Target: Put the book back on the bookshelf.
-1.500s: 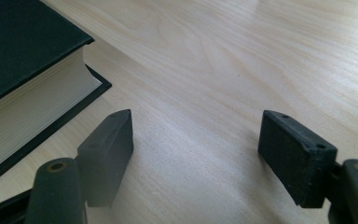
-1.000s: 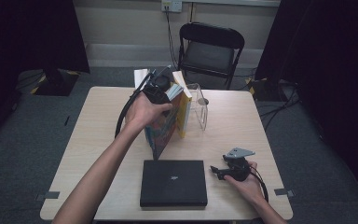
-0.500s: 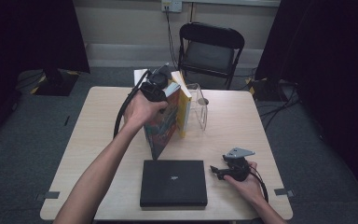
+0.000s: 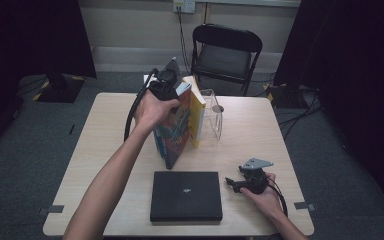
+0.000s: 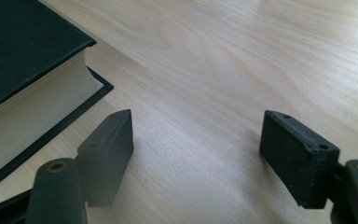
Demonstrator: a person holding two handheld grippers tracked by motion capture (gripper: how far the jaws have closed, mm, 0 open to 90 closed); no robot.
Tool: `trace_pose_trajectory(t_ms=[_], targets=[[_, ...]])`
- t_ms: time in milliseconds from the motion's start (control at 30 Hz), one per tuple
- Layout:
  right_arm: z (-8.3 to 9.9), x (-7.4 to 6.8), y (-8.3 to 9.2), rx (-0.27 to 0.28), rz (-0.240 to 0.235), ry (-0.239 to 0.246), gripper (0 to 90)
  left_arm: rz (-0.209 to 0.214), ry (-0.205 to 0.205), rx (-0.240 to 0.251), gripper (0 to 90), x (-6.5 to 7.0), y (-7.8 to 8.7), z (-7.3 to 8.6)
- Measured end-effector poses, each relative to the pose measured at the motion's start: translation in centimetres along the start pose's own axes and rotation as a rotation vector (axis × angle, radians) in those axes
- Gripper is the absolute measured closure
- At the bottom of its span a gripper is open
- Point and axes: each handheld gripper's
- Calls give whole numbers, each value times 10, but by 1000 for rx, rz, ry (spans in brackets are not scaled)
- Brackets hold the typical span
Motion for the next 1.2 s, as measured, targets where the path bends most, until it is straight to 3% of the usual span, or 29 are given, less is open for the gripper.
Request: trace_pose_trajectory(t_ms=[233, 367, 467, 667, 767, 833, 967, 1100, 1200], targets=[[0, 0, 0, 0, 0, 0, 260, -6, 62, 15, 740, 2, -3, -14], [0, 0, 0, 0, 0, 0, 260, -15, 64, 22, 740, 4, -5, -19], [0, 0, 0, 0, -1, 2, 260, -26, 89, 36, 739, 5, -9, -23], [0, 0, 0, 0, -2, 2, 260, -39, 86, 48, 738, 8, -15, -23], [0, 0, 0, 0, -1, 2, 260, -34, 102, 61, 738, 6, -15, -23], [0, 0, 0, 0, -2, 1, 260, -37, 135, 89, 738, 5, -16, -25], [0, -1, 0, -1, -4, 2, 260, -42, 131, 91, 738, 7, -17, -29], [0, -1, 0, -1, -5, 3, 260, -33, 151, 106, 737, 4, -17, -33], [0, -1, 0, 0, -7, 5, 260, -48, 125, 118, 736, 6, -22, -34]])
Point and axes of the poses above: each handheld gripper's, and its own axes: y roughly backward along the jaws, z roughly out of its underside, x roughly to its right, and after that the axes turned 9 degrees about y, right-handed
